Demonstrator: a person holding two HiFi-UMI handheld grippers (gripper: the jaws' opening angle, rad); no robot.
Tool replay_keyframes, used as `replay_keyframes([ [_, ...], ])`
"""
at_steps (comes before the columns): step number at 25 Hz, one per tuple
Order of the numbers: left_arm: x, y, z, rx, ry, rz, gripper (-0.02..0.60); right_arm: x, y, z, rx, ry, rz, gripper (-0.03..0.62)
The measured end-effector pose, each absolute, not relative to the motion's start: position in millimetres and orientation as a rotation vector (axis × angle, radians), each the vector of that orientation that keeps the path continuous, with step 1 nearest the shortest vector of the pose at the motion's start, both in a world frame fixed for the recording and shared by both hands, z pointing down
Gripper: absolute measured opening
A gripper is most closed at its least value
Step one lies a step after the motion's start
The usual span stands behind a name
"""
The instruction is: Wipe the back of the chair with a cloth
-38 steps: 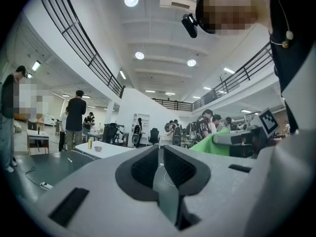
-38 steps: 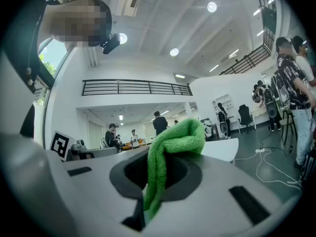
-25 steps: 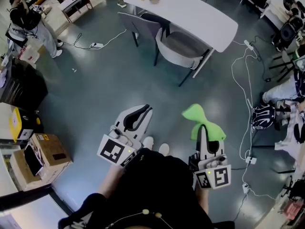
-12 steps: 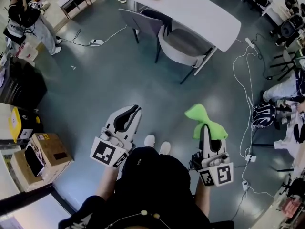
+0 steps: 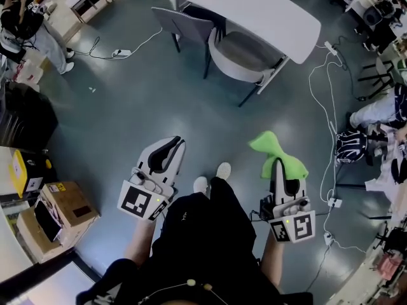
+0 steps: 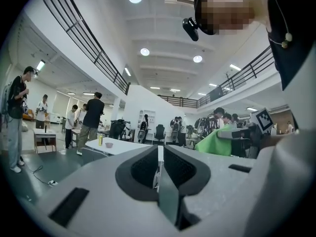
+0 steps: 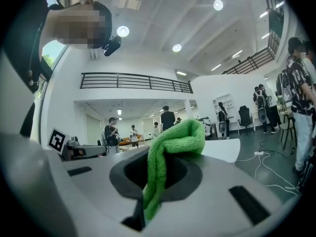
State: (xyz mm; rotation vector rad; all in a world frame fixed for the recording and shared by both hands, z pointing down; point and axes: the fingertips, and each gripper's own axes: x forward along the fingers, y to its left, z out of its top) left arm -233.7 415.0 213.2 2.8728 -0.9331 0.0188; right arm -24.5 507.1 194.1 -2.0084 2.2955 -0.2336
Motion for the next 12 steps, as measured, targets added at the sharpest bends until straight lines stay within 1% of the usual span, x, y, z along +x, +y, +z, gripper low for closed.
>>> replay_keyframes([
  [6, -218, 383, 218, 2.871, -0.939, 0.033, 0.037, -4, 474, 203, -2.021, 2.283, -0.241, 0.02],
  [12, -183, 332, 220, 2.874, -0.982, 0.043, 0.037, 32, 421, 213, -2.005, 2.301, -0.239, 0.02],
])
